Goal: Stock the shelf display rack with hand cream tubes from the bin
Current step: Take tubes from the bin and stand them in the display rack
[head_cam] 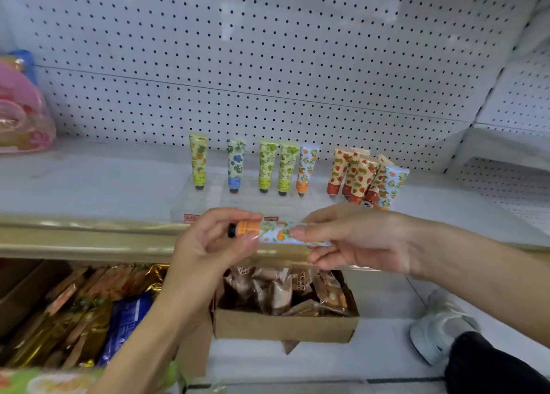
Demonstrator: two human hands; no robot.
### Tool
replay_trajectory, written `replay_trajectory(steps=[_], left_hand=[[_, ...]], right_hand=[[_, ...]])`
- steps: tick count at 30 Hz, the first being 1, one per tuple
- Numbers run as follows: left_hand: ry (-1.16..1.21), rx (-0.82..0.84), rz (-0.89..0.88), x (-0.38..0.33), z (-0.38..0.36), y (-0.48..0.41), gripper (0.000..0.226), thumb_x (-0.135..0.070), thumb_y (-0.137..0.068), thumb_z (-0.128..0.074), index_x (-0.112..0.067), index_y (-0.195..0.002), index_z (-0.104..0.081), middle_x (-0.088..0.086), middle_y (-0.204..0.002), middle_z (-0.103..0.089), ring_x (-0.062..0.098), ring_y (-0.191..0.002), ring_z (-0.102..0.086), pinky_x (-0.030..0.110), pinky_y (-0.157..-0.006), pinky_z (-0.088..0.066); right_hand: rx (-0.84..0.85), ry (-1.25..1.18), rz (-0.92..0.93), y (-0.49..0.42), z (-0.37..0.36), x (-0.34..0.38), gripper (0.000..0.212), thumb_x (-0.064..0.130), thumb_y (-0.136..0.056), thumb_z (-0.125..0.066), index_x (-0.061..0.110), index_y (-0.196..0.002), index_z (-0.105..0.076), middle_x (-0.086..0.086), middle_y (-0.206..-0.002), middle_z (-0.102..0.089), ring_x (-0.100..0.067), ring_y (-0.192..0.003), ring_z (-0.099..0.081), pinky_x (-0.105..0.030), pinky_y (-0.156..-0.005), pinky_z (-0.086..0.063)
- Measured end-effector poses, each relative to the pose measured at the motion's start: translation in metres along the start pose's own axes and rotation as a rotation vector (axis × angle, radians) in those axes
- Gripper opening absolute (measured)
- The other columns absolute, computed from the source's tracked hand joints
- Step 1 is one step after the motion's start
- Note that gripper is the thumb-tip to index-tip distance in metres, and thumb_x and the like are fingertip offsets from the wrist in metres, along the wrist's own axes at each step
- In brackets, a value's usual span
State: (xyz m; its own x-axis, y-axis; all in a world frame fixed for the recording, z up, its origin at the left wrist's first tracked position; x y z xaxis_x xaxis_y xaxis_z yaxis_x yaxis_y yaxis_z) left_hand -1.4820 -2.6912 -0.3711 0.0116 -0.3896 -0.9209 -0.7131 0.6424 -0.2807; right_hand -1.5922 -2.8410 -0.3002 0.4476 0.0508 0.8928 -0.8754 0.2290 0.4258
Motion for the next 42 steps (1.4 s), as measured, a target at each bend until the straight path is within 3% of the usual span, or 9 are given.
replay_trajectory(steps=[4, 8, 15, 18, 20, 22, 25, 30, 42], left_hand=[[-0.194, 0.022, -0.006, 0.005, 0.002, 0.001, 0.027, -0.003, -0.070, -0.074, -0.015, -0.094, -0.071, -0.010, -0.097, -0.074, 0.004, -0.091, -0.068, 0.012, -0.070, -0.051], [-0.172, 0.079, -0.018, 0.010, -0.009, -0.005, 0.032, 0.008, -0.072, -0.072, -0.013, -0.095, -0.070, -0.011, -0.096, -0.074, 0.001, -0.089, -0.068, 0.011, -0.064, -0.051], [-0.637, 0.111, -0.291, 0.019, -0.039, -0.023, 0.023, -0.028, -0.083, -0.067, -0.037, -0.105, -0.063, -0.027, -0.106, -0.066, -0.010, -0.100, -0.058, 0.009, -0.082, -0.046], [-1.099, 0.097, -0.524, 0.028, -0.048, -0.036, 0.042, -0.049, -0.091, -0.046, -0.027, -0.125, -0.056, -0.012, -0.122, -0.062, 0.002, -0.112, -0.054, 0.029, -0.097, -0.045], [-1.291, 0.117, -0.521, 0.037, -0.052, -0.047, 0.055, -0.057, -0.092, -0.036, -0.023, -0.131, -0.052, -0.004, -0.133, -0.057, 0.014, -0.123, -0.051, 0.042, -0.109, -0.034], [-1.409, 0.157, -0.455, 0.048, -0.056, -0.056, 0.062, -0.063, -0.092, -0.027, -0.025, -0.135, -0.049, -0.002, -0.141, -0.050, 0.018, -0.131, -0.046, 0.047, -0.113, -0.028], [-1.478, 0.212, -0.372, 0.064, -0.060, -0.064, 0.064, -0.066, -0.092, -0.023, -0.028, -0.135, -0.051, 0.000, -0.143, -0.049, 0.021, -0.134, -0.042, 0.049, -0.114, -0.026], [-1.538, 0.210, -0.396, 0.076, -0.063, -0.067, 0.062, -0.062, -0.091, -0.026, -0.024, -0.123, -0.062, 0.003, -0.129, -0.061, 0.024, -0.121, -0.056, 0.047, -0.103, -0.023], [-1.578, 0.231, -0.454, 0.083, -0.059, -0.069, 0.059, -0.062, -0.092, -0.030, -0.024, -0.127, -0.059, 0.003, -0.132, -0.059, 0.025, -0.120, -0.057, 0.046, -0.099, -0.026]], right_hand=[[-0.124, 0.032, 0.102, -0.003, 0.005, 0.004, 0.024, 0.004, -0.078, -0.071, -0.001, -0.100, -0.065, -0.006, -0.078, -0.071, -0.008, -0.063, -0.068, -0.015, -0.057, -0.054], [-0.209, 0.266, 0.231, 0.004, 0.015, 0.012, 0.015, 0.006, -0.079, -0.072, 0.002, -0.093, -0.070, -0.009, -0.079, -0.073, -0.016, -0.070, -0.070, -0.020, -0.065, -0.057], [-0.400, 0.789, 0.298, 0.013, 0.056, 0.046, 0.022, 0.025, -0.062, -0.082, 0.012, -0.075, -0.070, -0.007, -0.066, -0.072, -0.017, -0.059, -0.061, -0.044, -0.060, -0.054], [-0.523, 0.991, 0.383, 0.012, 0.078, 0.067, 0.015, 0.023, -0.068, -0.081, 0.018, -0.067, -0.067, 0.006, -0.058, -0.068, -0.003, -0.052, -0.058, -0.022, -0.057, -0.048], [-0.605, 1.127, 0.417, 0.008, 0.090, 0.080, 0.013, 0.026, -0.071, -0.080, 0.022, -0.071, -0.067, 0.015, -0.060, -0.068, 0.003, -0.057, -0.061, -0.010, -0.056, -0.045], [-0.648, 1.221, 0.411, -0.002, 0.102, 0.089, 0.013, 0.028, -0.074, -0.078, 0.020, -0.079, -0.069, 0.012, -0.072, -0.070, -0.002, -0.068, -0.064, -0.011, -0.060, -0.045], [-0.673, 1.324, 0.377, -0.025, 0.115, 0.095, 0.020, 0.029, -0.077, -0.076, 0.014, -0.088, -0.069, 0.000, -0.085, -0.068, -0.019, -0.084, -0.064, -0.026, -0.068, -0.046], [-0.700, 1.517, 0.275, -0.059, 0.125, 0.096, 0.040, 0.041, -0.078, -0.072, 0.014, -0.107, -0.066, -0.002, -0.110, -0.051, -0.026, -0.114, -0.044, -0.039, -0.093, -0.035], [-0.651, 1.582, 0.161, -0.104, 0.134, 0.086, 0.044, 0.044, -0.079, -0.070, 0.017, -0.113, -0.062, -0.006, -0.124, -0.049, -0.027, -0.122, -0.035, -0.041, -0.099, -0.027]])
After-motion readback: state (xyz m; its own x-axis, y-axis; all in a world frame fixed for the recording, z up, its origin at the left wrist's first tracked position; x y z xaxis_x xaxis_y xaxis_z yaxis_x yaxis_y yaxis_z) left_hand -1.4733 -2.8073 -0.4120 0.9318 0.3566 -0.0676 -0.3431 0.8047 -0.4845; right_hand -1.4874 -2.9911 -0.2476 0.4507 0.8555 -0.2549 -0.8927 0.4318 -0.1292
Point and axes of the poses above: each hand's wrist, its own y-axis away from the middle knuckle, its own z-axis out of the back of the hand, x = y × z, the point moved 2 cm from there along -y, towards the middle knuckle
